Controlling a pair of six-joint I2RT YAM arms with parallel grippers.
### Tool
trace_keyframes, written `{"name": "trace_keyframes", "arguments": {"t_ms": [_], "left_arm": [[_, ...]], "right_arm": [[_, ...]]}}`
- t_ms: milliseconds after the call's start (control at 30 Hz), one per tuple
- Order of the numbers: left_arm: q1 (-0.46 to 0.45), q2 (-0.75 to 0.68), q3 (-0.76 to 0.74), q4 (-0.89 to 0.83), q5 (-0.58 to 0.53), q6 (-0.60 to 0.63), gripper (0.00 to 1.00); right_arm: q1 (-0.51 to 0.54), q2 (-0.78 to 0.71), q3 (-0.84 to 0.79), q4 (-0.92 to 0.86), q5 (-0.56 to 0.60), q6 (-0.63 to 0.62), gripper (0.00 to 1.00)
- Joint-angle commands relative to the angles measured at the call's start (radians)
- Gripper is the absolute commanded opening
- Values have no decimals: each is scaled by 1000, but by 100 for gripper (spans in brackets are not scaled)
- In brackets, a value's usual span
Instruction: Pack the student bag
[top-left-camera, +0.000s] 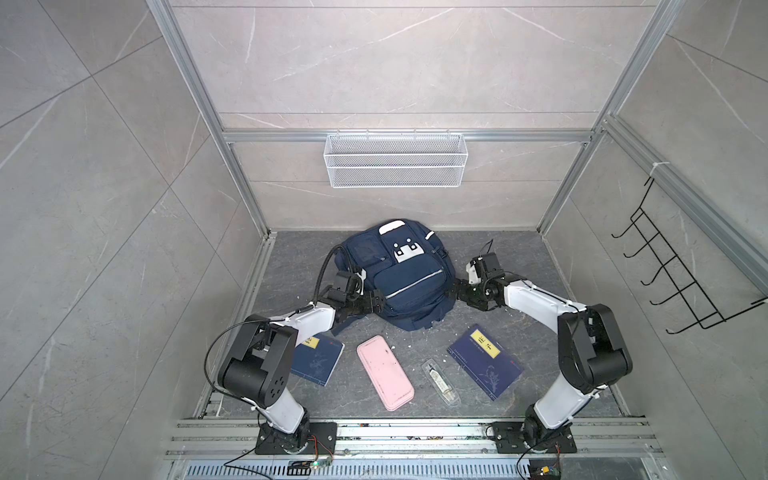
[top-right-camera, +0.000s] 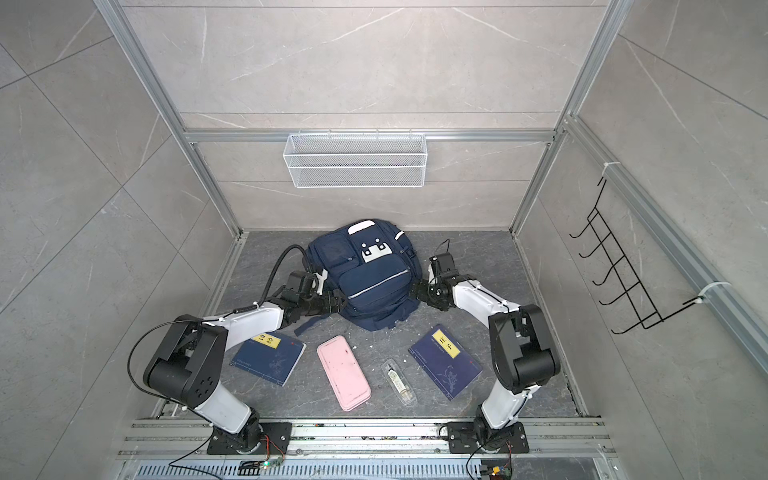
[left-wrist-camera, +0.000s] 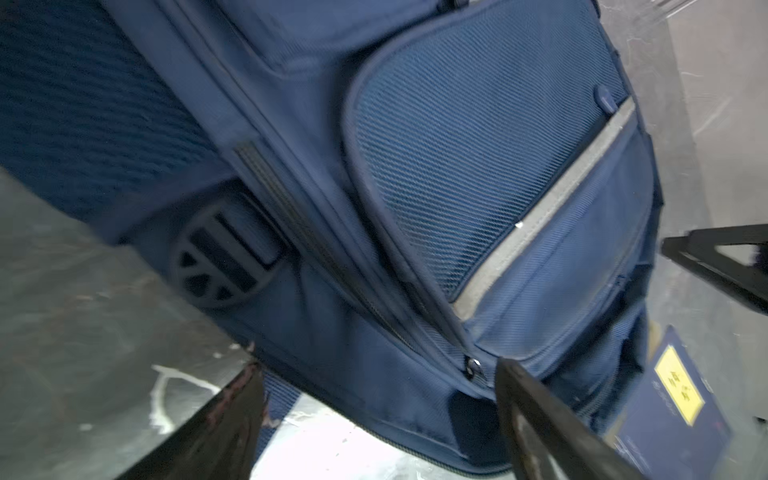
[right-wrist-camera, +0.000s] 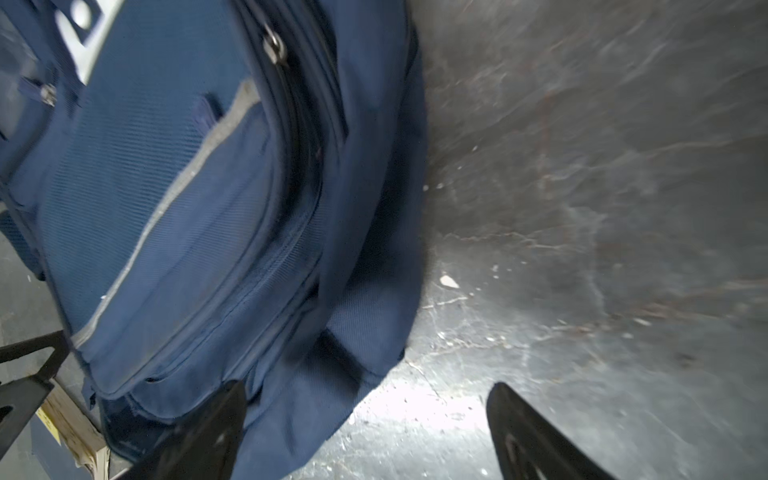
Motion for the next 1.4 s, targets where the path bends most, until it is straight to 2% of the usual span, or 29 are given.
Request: {"name": "trace_keyframes", "arguments": {"t_ms": [0, 133, 233, 333, 500, 733, 767, 867, 1000, 1367], "left_arm": [[0, -15, 49, -41, 32, 7, 80], [0, 19, 90, -141, -22, -7, 70], [-1, 38, 109, -167, -12, -14, 59], [-3, 45, 120, -191, -13, -30, 57], [-4, 68, 148, -252, -36, -36, 56], [-4, 121, 169, -268, -26, -50, 55], [-5, 130, 171, -263, -19, -51, 52], [-4, 151, 170, -245, -1, -56, 46], [-5, 164, 169, -220, 6, -50, 41], [0, 174, 169, -160, -37, 3, 44]], "right_arm": [[3, 51, 64, -21, -28, 18, 88], [5, 105, 117, -28, -45, 37, 81], [7, 135, 151, -31, -56, 51, 76], [13, 159, 189, -44, -56, 62, 67], [19, 169, 216, -71, -43, 64, 49], [26, 152, 201, -89, -47, 66, 15], [29, 149, 198, -93, -48, 65, 8], [35, 135, 180, -100, -49, 59, 0], [45, 102, 137, -83, -53, 63, 0], [146, -17, -1, -2, -78, 133, 0]]}}
